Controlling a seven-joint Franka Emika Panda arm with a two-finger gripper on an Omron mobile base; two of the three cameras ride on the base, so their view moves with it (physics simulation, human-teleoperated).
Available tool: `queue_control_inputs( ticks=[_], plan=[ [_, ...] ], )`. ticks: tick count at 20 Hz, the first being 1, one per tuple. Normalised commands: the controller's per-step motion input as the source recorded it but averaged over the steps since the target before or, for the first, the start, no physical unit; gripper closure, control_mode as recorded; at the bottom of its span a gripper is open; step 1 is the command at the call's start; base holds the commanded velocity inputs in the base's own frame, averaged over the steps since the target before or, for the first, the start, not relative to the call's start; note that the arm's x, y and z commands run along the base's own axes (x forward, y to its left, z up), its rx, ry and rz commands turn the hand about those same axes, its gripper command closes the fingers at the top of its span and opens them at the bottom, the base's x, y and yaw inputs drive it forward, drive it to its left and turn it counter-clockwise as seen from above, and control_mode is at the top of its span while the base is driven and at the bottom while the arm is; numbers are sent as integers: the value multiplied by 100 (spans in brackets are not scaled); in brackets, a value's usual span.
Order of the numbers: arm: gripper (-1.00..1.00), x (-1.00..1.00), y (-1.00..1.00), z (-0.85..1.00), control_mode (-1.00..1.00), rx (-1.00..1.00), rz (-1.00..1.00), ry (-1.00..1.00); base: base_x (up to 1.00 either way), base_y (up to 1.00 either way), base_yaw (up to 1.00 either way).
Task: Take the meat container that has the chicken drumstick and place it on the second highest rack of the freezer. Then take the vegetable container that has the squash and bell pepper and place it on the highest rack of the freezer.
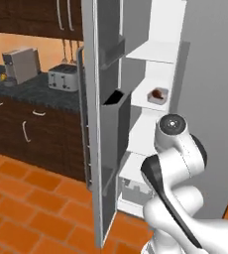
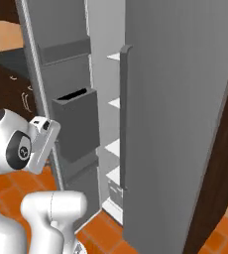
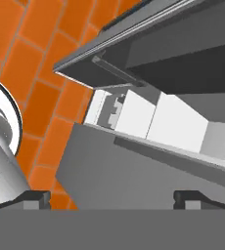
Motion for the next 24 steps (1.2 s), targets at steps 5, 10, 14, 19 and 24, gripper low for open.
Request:
queue_control_inputs(
  ticks=[5,10,14,19,24],
  plan=[
    [-100,0,0,0,100,0,0,0,-34,19,76],
    [-100,0,0,0,100,0,0,0,-2,56,82],
    [-100,0,0,0,100,0,0,0,72,70,48],
    [-100,0,0,0,100,0,0,0,100,11,22],
    [-100,0,0,0,100,0,0,0,100,7,2]
  ],
)
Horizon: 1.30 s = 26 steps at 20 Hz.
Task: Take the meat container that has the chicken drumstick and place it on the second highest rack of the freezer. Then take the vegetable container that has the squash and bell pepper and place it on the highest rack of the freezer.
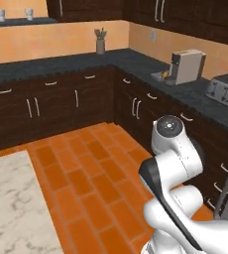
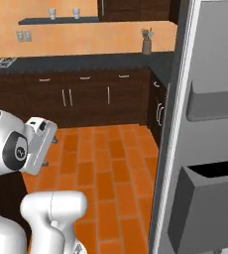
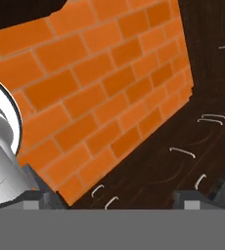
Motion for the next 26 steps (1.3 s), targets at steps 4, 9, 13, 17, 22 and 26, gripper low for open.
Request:
queue_control_inputs(
  ticks=[4,9,13,17,22,26],
  plan=[
    [-100,0,0,0,100,0,0,0,100,38,-5],
    [-100,0,0,0,100,0,0,0,100,28,-22],
    [-100,0,0,0,100,0,0,0,100,21,-40],
    [-100,0,0,0,100,0,0,0,100,17,-46],
    [-100,0,0,0,100,0,0,0,100,20,-47],
    [-100,0,0,0,100,0,0,0,100,16,-49]
  ],
)
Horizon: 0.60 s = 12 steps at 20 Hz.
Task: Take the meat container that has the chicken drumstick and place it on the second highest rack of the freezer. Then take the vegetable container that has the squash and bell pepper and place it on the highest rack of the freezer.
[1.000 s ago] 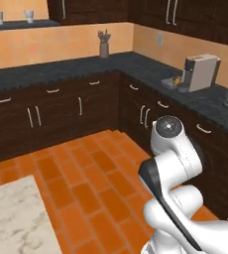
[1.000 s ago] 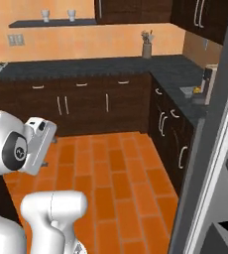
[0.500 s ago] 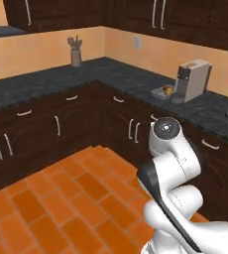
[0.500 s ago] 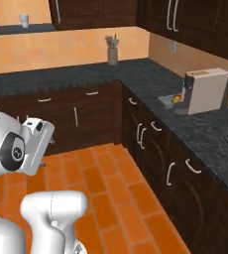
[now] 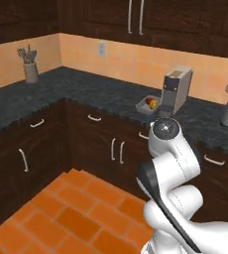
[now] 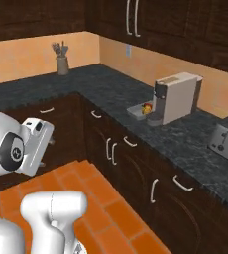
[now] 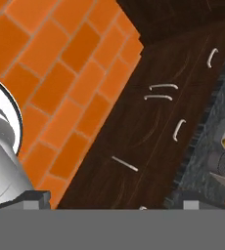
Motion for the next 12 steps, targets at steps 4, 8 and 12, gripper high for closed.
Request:
queue_control_inputs(
  ticks=[4,8,12],
  plan=[
    [-100,0,0,0,100,0,0,0,100,29,-51],
    [-100,0,0,0,100,0,0,0,100,48,-50],
    [-100,0,0,0,100,0,0,0,100,34,-48]
  ],
)
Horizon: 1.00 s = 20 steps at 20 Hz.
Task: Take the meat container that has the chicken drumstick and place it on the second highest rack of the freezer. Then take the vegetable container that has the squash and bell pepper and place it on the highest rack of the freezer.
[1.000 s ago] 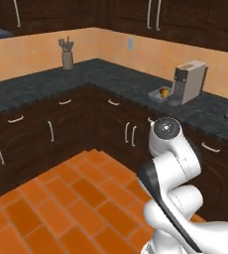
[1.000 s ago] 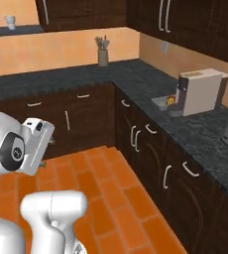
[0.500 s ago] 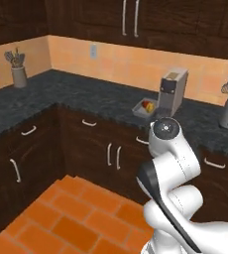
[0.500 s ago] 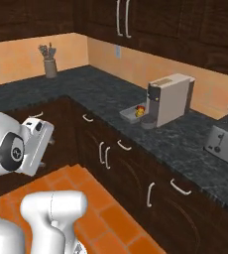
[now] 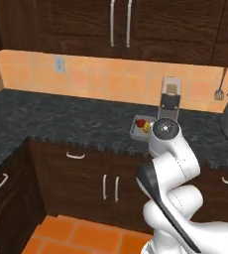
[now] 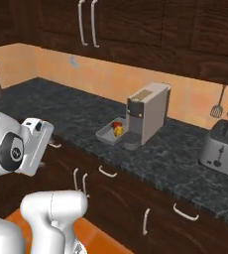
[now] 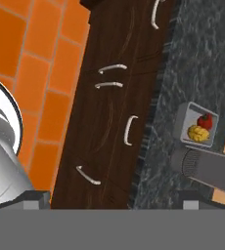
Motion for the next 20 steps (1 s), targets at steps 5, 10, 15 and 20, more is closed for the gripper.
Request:
queue_control_inputs(
  ticks=[5,10,15,20],
  plan=[
    [-100,0,0,0,100,0,0,0,94,22,-53],
    [-100,0,0,0,100,0,0,0,65,55,-41],
    [-100,10,4,-47,-100,5,-24,0,14,10,-16],
    [-100,33,5,-79,-100,6,-27,0,0,0,0]
  ],
)
